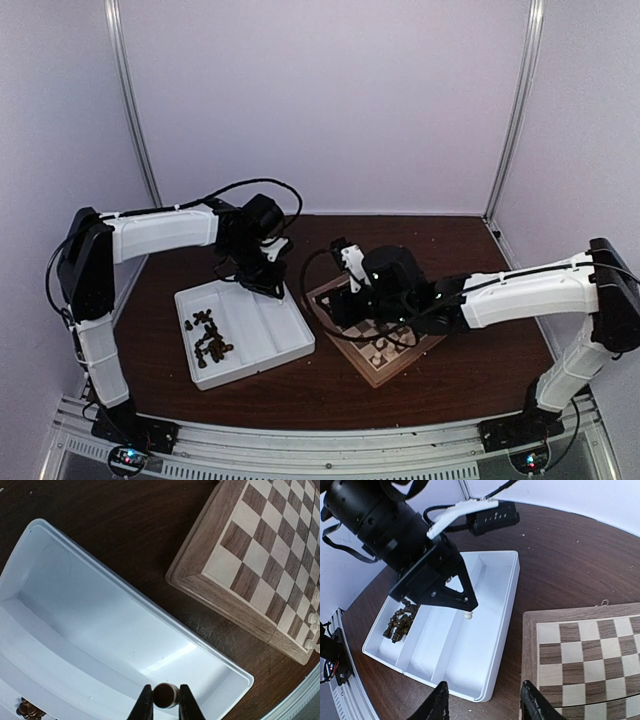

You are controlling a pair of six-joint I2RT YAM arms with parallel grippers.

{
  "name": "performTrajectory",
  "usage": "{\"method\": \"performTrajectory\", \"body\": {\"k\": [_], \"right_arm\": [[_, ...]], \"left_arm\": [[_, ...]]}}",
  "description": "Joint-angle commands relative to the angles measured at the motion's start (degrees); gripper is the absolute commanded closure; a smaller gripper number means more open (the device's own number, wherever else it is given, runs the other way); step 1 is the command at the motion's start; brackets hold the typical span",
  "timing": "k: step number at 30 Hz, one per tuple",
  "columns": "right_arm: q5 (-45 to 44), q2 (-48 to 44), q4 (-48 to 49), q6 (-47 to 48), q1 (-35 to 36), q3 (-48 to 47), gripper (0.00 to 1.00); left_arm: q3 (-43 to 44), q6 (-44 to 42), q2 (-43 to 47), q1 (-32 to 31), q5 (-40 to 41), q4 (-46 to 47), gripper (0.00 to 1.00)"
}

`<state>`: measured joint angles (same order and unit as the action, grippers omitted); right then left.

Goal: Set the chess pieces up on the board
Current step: Place the chess piece on the chessboard.

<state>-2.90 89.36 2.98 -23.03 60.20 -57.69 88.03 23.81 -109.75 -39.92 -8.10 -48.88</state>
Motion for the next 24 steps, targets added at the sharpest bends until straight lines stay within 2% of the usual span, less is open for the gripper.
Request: {"method": "performTrajectory", "body": {"k": [1, 11, 18, 24], "right_arm": [[-1.6, 4.4, 18.8, -3.8, 2.4, 2.3, 0.51], [-5.5, 15.9, 44.2, -3.9, 3.7, 5.5, 0.54], [-5.2, 23.8, 51.4, -7.3, 3.7, 1.7, 0.57], [-4.4, 27.1, 51.9, -7.4, 3.7, -0.2, 0.61]], "left_arm": [[-1.7, 3.7, 2.3, 1.2, -5.3, 3.9, 0.93], [-3.7, 8.0, 5.0, 2.5, -12.3, 6.8, 0.93], [-9.4, 11.3, 8.2, 5.3, -19.0, 11.8, 0.92], [-12.5, 12.0, 9.8, 5.6, -21.3, 14.1, 0.92]]}}
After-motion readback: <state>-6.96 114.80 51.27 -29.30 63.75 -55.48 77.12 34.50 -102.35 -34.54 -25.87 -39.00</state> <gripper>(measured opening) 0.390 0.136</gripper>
